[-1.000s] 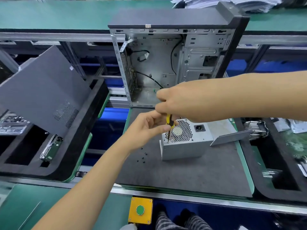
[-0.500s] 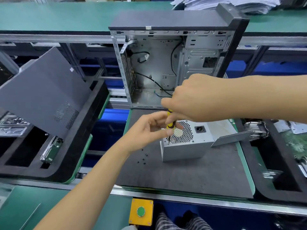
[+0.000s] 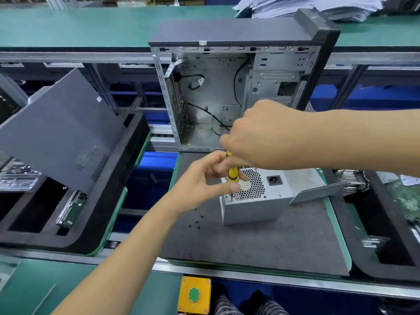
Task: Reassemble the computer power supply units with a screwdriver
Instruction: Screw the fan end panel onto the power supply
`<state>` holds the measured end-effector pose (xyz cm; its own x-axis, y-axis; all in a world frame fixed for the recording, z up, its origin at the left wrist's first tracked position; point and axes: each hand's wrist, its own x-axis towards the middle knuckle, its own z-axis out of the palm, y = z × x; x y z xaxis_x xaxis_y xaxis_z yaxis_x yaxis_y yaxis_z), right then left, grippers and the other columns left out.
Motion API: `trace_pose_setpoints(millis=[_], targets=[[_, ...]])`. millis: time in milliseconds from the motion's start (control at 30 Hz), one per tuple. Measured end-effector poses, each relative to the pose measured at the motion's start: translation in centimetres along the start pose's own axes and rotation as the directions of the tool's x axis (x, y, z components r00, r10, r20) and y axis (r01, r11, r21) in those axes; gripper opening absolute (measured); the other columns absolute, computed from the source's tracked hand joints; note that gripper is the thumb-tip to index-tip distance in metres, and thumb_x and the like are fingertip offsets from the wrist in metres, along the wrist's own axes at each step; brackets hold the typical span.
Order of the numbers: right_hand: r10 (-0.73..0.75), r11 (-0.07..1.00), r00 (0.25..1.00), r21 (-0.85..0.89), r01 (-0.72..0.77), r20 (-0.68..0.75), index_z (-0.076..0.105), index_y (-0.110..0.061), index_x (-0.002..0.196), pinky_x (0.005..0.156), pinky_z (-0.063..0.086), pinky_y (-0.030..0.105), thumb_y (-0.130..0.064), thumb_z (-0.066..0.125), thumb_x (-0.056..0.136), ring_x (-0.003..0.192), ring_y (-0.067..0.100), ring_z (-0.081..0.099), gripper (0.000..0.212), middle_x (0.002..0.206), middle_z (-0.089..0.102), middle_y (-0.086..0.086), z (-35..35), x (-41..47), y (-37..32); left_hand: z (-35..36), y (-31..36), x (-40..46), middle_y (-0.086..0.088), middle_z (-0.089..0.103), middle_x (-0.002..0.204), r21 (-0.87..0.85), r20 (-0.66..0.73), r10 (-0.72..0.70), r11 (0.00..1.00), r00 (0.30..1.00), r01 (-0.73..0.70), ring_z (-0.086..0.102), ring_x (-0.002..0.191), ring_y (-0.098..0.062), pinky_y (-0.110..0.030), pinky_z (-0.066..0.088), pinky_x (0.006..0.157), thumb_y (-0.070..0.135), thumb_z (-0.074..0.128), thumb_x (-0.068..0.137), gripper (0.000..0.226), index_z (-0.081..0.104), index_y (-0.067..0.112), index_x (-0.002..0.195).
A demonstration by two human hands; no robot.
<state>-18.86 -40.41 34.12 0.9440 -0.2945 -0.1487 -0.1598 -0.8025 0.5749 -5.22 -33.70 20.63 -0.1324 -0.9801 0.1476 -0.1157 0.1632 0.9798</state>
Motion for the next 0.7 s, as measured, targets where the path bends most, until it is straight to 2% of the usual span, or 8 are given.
trace_pose_setpoints(millis=[100,200,233,300,367,467,567,700], targets=[[0.036,0.999,0.999,-0.013,-0.036,-0.018,0.028,-0.015,0.057,0.045,0.017,0.023,-0.037,0.041,0.1,0.046,0.018,0.026,0.049,0.054,0.026,0.0,-0.1,0.1,-0.5,0.7,-0.4,0.2,-0.016,0.067,0.092,0.051,-0.164,0.043,0.998,0.986,-0.035,0.063,0.086,-0.014,-0.03,0.052,0.084,0.009,0.083,0.071,0.035,0.065,-0.009,0.095],[-0.01,0.999,1.0,0.033,0.01,0.003,0.043,-0.016,0.081,0.043,0.017,0.025,-0.034,0.046,0.097,0.052,0.017,0.03,0.024,0.073,0.03,-0.002,-0.4,-0.1,-0.3,0.6,-0.3,0.6,0.0,0.066,0.085,0.032,-0.146,0.046,0.999,0.988,-0.042,0.059,0.086,-0.006,-0.028,0.05,0.085,0.007,0.081,0.072,0.014,0.072,0.017,0.078],[-0.071,0.992,0.997,0.11,0.067,0.033,0.037,-0.021,0.093,0.043,0.018,0.026,-0.028,0.048,0.095,0.053,0.014,0.03,0.013,0.08,0.026,-0.005,-0.4,-0.1,-0.1,0.5,-0.3,0.6,0.009,0.068,0.083,0.018,-0.121,0.034,0.999,0.992,-0.032,0.061,0.085,-0.004,-0.026,0.049,0.084,0.002,0.078,0.075,0.024,0.072,0.025,0.078],[-0.161,0.97,0.982,0.202,0.139,0.095,0.022,-0.026,0.092,0.045,0.022,0.027,-0.014,0.049,0.089,0.055,0.009,0.026,0.03,0.077,0.017,-0.005,-0.7,0.0,0.1,0.1,-0.3,0.4,0.013,0.072,0.085,0.014,-0.08,0.017,1.0,0.997,-0.016,0.065,0.088,-0.001,-0.023,0.049,0.088,-0.002,0.073,0.079,0.032,0.072,0.03,0.085],[-0.134,0.976,0.982,0.189,0.107,0.133,0.02,-0.022,0.09,0.05,0.027,0.028,-0.01,0.048,0.089,0.054,0.01,0.024,0.031,0.074,0.014,-0.006,-0.5,0.2,-0.1,0.0,-0.4,0.4,0.01,0.072,0.092,0.026,-0.066,0.007,1.0,0.998,-0.006,0.066,0.096,-0.005,-0.024,0.048,0.092,0.0,0.072,0.081,0.028,0.07,0.025,0.093],[-0.043,0.995,0.994,0.092,0.033,0.099,0.022,-0.017,0.093,0.043,0.021,0.028,-0.009,0.048,0.089,0.049,0.014,0.025,0.027,0.072,0.025,-0.001,0.1,0.5,-1.1,0.8,-0.3,0.5,0.012,0.074,0.094,-0.019,-0.111,0.002,1.0,0.994,-0.004,0.067,0.094,-0.003,-0.015,0.047,0.086,0.002,0.079,0.075,0.035,0.063,0.02,0.1],[-0.005,0.995,0.997,0.103,-0.003,0.076,0.027,-0.012,0.091,0.042,0.017,0.028,-0.008,0.048,0.086,0.047,0.015,0.023,0.022,0.062,0.027,0.0,0.1,0.3,-1.4,1.4,-0.5,0.5,0.002,0.076,0.087,-0.035,-0.098,-0.002,0.999,0.995,-0.001,0.07,0.087,-0.009,-0.019,0.05,0.08,0.002,0.078,0.077,0.023,0.067,0.009,0.095],[-0.104,0.969,0.989,0.237,0.076,0.107,0.014,-0.028,0.087,0.043,0.021,0.027,-0.019,0.054,0.089,0.051,0.011,0.033,0.041,0.071,0.029,-0.006,0.2,-0.3,0.1,-0.1,-0.4,0.1,0.011,0.073,0.094,-0.078,-0.009,0.0,0.997,1.0,0.0,0.066,0.094,-0.004,-0.018,0.05,0.084,0.0,0.069,0.084,0.026,0.073,0.024,0.093]])
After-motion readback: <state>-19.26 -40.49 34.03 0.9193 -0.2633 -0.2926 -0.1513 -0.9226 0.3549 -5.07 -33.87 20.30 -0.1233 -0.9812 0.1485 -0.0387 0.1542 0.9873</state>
